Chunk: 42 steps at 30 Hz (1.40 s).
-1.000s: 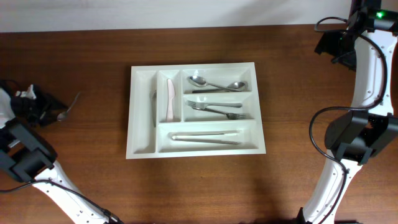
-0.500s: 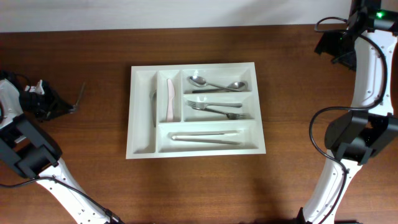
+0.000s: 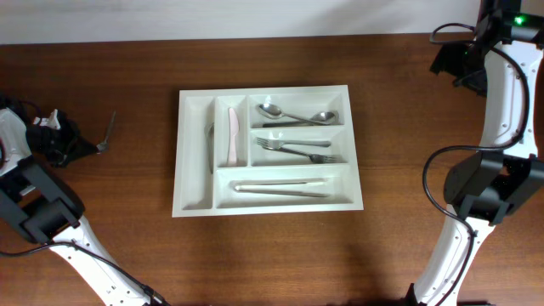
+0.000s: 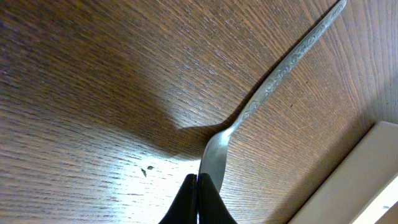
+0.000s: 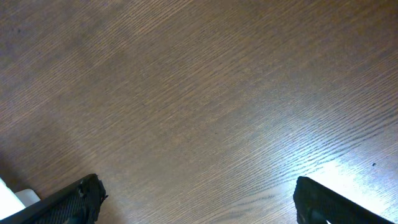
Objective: Pack container
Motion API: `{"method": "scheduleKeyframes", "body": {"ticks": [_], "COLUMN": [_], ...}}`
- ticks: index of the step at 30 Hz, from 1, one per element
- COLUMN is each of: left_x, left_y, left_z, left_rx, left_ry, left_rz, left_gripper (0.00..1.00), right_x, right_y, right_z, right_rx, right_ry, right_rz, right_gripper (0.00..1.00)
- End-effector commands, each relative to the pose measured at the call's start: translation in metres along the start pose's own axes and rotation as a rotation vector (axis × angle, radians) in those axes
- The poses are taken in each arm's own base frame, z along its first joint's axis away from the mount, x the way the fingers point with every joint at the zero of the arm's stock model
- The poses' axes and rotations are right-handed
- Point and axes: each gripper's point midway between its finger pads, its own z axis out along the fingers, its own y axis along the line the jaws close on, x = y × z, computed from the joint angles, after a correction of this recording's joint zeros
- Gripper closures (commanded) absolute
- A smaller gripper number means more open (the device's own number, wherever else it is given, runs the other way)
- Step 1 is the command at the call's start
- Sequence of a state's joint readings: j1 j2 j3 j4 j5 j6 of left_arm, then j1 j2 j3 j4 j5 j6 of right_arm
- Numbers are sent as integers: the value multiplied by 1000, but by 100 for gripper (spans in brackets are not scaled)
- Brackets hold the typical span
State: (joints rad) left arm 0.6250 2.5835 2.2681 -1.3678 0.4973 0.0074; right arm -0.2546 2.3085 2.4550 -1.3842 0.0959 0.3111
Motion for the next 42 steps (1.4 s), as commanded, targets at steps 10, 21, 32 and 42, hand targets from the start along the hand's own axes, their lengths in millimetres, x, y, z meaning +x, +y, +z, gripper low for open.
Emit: {"method": "scheduleKeyframes", "body": {"ticks": [10, 21, 32, 42], "left_x": [-13, -16, 33, 97], "left_y": [-26, -68, -174, -227], "left_z": [-25, -59, -44, -6], "left_rx": [93, 92, 78, -103], "left_ry": [-69, -122, -45, 75], "left_rz": [42, 124, 323, 391], "left_gripper": [98, 98, 98, 98], "right_x": [-3, -3, -3, -3], "right_y": [3, 3, 3, 3], "right_z": [-13, -13, -13, -13], "right_rx": [-10, -10, -10, -10], "right_ry": [-24, -24, -24, -24], "right_rz": [2, 2, 2, 2], "right_gripper": [1, 1, 1, 1]}}
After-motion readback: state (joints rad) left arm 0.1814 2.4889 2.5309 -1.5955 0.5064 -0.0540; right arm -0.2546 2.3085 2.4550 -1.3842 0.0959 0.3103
